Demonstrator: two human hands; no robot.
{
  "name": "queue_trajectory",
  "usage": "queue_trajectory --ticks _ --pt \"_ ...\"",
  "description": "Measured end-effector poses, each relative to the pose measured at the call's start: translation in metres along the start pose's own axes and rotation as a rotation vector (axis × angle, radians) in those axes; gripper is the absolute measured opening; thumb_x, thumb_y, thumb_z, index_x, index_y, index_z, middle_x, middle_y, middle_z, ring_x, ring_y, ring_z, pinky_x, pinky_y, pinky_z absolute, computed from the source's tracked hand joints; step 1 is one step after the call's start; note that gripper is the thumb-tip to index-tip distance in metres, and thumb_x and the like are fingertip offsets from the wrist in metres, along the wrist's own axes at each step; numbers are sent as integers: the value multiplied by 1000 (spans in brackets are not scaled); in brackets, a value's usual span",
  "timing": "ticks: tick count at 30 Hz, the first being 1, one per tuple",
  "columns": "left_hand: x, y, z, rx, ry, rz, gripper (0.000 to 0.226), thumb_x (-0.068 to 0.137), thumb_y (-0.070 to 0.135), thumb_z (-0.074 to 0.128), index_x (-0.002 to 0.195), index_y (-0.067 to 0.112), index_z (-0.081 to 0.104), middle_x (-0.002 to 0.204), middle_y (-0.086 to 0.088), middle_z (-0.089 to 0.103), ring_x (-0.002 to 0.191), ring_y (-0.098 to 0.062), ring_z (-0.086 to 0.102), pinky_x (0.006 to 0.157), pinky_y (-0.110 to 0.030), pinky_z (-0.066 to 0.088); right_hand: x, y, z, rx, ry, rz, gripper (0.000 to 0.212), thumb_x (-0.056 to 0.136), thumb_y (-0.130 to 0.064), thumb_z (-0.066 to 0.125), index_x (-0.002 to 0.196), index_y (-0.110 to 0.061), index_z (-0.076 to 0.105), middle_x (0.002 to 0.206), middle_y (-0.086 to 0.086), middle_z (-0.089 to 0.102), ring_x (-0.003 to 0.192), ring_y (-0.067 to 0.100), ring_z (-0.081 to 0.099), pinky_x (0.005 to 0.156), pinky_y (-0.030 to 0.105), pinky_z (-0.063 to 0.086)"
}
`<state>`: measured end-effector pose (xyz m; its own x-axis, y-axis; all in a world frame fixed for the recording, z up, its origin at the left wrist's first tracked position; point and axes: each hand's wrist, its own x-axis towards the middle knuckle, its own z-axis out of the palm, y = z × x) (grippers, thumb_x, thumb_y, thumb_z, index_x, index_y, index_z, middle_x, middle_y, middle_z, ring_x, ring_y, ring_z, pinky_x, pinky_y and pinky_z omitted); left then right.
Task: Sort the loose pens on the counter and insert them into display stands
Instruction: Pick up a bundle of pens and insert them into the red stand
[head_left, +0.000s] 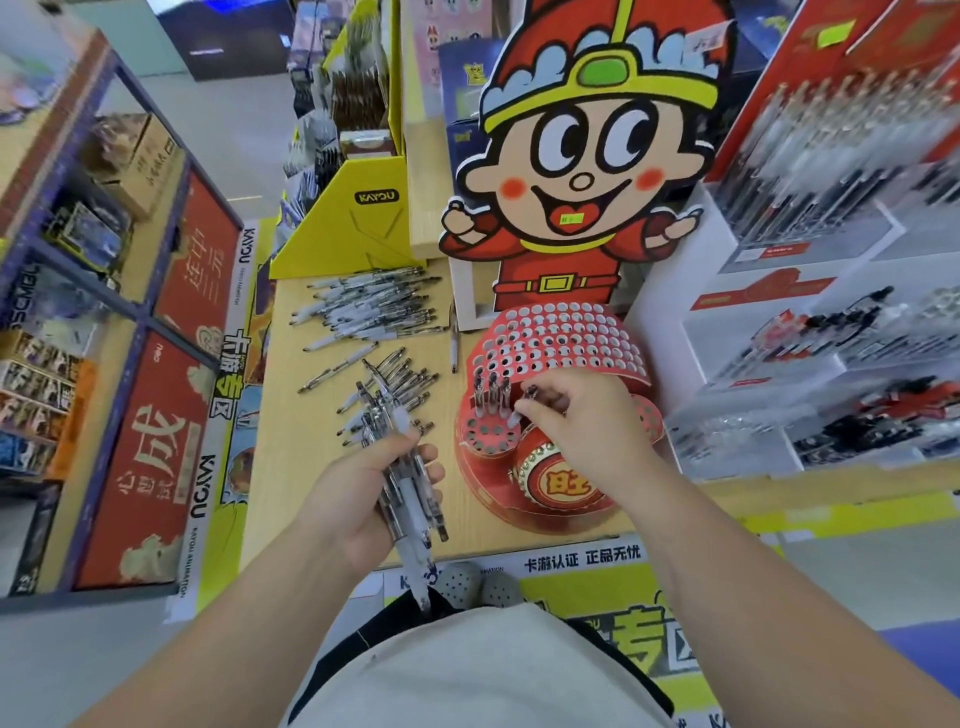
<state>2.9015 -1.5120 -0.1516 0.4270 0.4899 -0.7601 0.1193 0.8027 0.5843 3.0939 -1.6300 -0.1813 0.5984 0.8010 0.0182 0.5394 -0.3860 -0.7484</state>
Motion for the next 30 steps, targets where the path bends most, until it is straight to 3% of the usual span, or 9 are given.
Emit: queue_trajectory --ticks 2,6,15,25,30 --pt "0 0 2 -8 -6 7 13 97 13 62 106 3 63 80 -10 67 62 -22 64 54 -31 55 4 0 4 -62 -45 6 15 89 -30 74 99 -19 76 81 -15 68 78 8 64 76 36 55" --pt "-1 -1 4 -13 -10 13 15 96 12 63 107 2 64 81 -11 67 62 -23 64 55 -32 55 9 0 9 -111 -91 18 19 91 -34 72 102 -19 76 93 -6 73 80 9 62 76 31 53" --pt "-5 1 11 -10 -24 20 15 95 12 64 107 2 63 80 -11 68 61 -23 65 53 -31 55 13 -1 13 -180 -124 23 17 93 -36 69 100 -22 76 90 -8 73 81 11 64 74 32 53" --pt "-10 7 14 10 -76 44 11 94 11 64 105 8 64 81 -9 66 62 -22 63 53 -32 54 16 2 18 -296 -111 25 21 92 -40 68 85 -20 68 78 -5 68 73 14 62 67 33 53" --pt "-12 9 14 10 -75 46 15 95 11 63 109 8 65 81 -9 67 63 -23 64 54 -33 54 17 1 19 -311 -123 27 21 93 -39 66 90 -19 69 81 -4 69 75 16 63 68 32 53"
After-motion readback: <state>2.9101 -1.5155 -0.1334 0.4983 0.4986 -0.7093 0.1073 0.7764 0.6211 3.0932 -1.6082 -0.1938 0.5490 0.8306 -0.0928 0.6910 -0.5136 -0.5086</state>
